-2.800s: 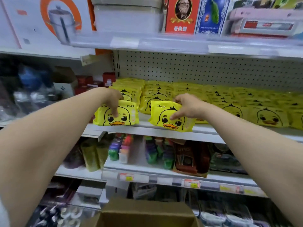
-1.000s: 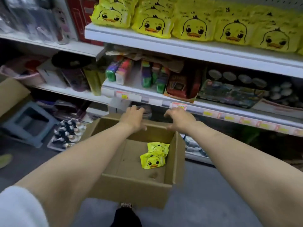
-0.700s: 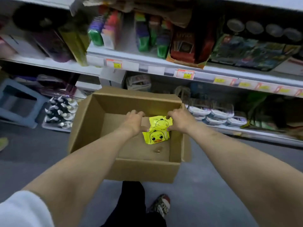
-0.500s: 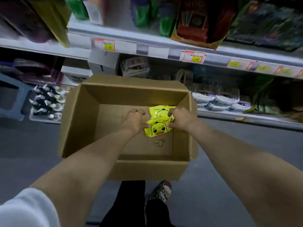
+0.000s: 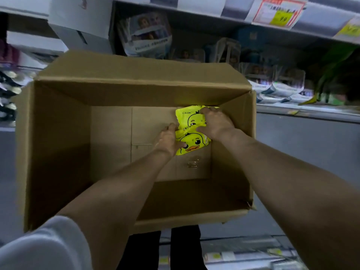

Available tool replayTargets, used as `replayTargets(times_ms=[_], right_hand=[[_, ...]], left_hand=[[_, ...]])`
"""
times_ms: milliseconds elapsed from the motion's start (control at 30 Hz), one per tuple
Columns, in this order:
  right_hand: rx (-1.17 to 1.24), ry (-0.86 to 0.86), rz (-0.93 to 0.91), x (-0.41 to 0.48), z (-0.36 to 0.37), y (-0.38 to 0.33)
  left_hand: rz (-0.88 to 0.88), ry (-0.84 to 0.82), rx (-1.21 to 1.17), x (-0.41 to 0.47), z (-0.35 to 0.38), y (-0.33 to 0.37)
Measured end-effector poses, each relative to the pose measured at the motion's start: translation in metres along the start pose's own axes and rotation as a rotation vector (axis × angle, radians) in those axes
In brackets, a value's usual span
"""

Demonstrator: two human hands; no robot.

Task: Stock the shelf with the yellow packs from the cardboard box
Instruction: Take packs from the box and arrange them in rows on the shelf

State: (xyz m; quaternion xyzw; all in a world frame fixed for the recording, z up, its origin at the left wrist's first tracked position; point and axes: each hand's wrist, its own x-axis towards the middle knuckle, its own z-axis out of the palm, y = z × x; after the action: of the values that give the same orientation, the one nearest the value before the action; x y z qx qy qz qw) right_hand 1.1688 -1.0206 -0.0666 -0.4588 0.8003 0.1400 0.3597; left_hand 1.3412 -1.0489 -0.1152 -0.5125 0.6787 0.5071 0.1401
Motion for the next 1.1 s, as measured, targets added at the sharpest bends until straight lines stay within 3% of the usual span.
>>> replayTargets(times_ms=[233,400,533,633,700,833,933,1100], right_hand=[[-0.004,-0.029,0.062,0.015,0.015,-0.001],[0.001,-0.059,0.140,0.022,0.029,-0.015],[-0.092,-0.079,0.122,0.024,0.046,-0.023],[-0.245,0.001,0.119,0.019,0.062,-0.030],[-0.279,0.026,0.115,0.015,0.066,-0.031],[-0.127,-0.058,0.126,0.007,0.068,-0.028],[-0.029,-0.047,0.146,-0.006,0.069,-0.025],[0.049,-0.028,0.113,-0.028,0.048,-0.023]], left_hand=[[-0.014,-0.112,0.009,0.003,0.007,-0.035],[-0.150,-0.089,0.304,-0.004,-0.018,-0.092],[-0.130,-0.028,0.519,-0.011,-0.035,-0.112],[-0.015,-0.013,0.390,-0.011,-0.031,-0.105],[-0.042,-0.055,0.276,-0.007,-0.024,-0.102],[-0.096,-0.098,0.123,-0.004,-0.018,-0.100],[-0.177,-0.184,-0.018,-0.009,-0.022,-0.105],[-0.273,-0.193,-0.244,-0.032,-0.048,-0.098]])
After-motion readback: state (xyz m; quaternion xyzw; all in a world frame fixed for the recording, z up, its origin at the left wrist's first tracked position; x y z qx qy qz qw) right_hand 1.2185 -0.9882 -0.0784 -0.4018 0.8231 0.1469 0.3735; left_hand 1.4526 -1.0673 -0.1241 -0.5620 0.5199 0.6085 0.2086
